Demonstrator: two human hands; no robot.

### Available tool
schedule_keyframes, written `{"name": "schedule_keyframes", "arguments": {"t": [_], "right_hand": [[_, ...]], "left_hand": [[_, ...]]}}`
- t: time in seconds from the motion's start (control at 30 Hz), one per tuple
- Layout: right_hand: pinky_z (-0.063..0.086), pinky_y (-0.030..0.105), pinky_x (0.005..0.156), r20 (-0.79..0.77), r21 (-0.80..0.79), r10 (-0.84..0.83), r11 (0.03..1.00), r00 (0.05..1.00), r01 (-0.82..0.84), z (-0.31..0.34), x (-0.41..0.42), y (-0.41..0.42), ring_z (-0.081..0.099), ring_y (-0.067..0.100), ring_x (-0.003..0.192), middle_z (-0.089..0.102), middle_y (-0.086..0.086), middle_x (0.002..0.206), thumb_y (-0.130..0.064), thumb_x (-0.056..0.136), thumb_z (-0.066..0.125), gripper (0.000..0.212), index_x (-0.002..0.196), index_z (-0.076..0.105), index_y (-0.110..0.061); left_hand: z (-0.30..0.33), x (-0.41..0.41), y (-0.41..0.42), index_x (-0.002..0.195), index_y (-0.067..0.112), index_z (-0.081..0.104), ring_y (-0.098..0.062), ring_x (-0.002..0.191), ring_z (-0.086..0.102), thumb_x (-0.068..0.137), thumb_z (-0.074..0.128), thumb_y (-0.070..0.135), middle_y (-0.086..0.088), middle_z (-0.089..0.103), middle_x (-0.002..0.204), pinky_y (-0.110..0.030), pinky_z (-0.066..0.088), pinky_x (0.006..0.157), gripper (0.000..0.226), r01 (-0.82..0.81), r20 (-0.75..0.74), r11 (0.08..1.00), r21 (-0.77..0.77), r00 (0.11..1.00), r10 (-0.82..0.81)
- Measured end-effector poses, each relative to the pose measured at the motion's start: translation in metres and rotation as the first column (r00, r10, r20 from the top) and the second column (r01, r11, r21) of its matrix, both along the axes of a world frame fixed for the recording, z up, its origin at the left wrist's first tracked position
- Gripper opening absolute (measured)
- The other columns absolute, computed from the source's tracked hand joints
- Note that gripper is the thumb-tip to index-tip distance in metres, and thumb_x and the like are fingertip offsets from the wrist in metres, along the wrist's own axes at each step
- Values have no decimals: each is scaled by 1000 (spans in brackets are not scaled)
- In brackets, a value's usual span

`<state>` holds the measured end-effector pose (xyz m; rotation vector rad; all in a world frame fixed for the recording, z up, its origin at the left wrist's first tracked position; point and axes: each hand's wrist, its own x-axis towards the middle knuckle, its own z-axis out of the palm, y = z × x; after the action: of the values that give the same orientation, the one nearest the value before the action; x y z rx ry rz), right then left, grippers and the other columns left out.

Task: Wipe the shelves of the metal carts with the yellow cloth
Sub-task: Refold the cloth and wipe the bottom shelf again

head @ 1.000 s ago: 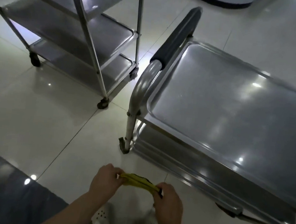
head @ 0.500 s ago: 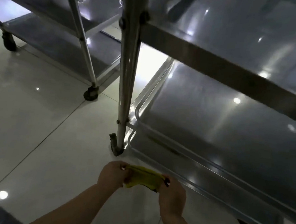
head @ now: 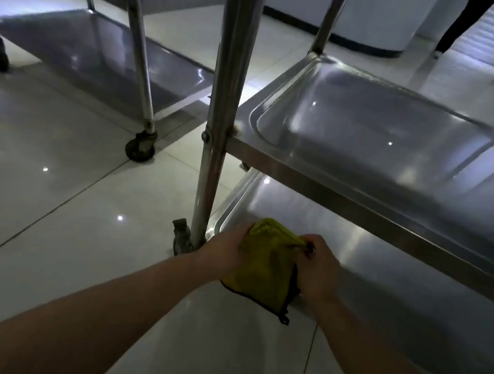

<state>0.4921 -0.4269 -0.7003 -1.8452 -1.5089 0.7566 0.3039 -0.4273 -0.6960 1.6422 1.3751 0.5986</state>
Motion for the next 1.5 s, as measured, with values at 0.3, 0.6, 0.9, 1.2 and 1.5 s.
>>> {"name": "schedule_keyframes", "arguments": {"t": [0.3, 0.6, 0.9, 1.2, 1.5], "right_hand": [[24, 52, 115, 384, -59, 471, 871, 794, -488, -49, -35, -9, 24, 34, 143, 21, 14, 157, -36, 94, 42, 67, 151, 17, -13], [6, 66, 110, 714, -285, 484, 861, 506, -421, -85, -62, 28, 6, 39, 147, 8, 9, 161, -74, 77, -19, 95, 154, 9, -26], [-5, 60, 114, 752, -270, 389, 918, 531, -290, -89, -51, 113, -11, 33, 147, -12, 8, 161, -74, 88, 19, 81, 151, -12, -35], [-4, 52, 115, 683, -294, 365, 930, 633, -219, -64, -57, 168, 1, 30, 147, 6, 8, 161, -71, 89, 32, 78, 153, 5, -36], [-8, 58, 113, 716, -265, 482, 857, 505, -441, -86, -77, 146, -13, 25, 147, -14, 1, 161, -71, 90, 24, 81, 153, -8, -32]], "left_hand": [[-62, -36, -9, 102, 15, 60, -19, 86, 62, 83, 52, 10, -2, 59, 97, -33, 52, 70, 21, 281, -537, 894, 348, 842, -56], [-83, -57, -19, 94, 13, 76, -15, 80, 71, 35, 89, 14, -1, 72, 94, -23, 55, 65, 61, 337, -666, 829, 446, 744, 56], [-99, -59, -15, 99, 15, 75, -19, 89, 71, 38, 91, 15, -3, 72, 102, -30, 56, 73, 62, 270, -621, 840, 470, 778, 98], [-97, -62, -16, 96, 18, 77, -13, 91, 70, 34, 88, 20, 0, 72, 102, -23, 53, 77, 63, 303, -627, 818, 489, 774, 87], [-97, -60, -20, 95, 20, 77, -9, 80, 71, 26, 93, 24, 2, 72, 100, -14, 51, 66, 70, 280, -632, 839, 467, 769, 95]]}}
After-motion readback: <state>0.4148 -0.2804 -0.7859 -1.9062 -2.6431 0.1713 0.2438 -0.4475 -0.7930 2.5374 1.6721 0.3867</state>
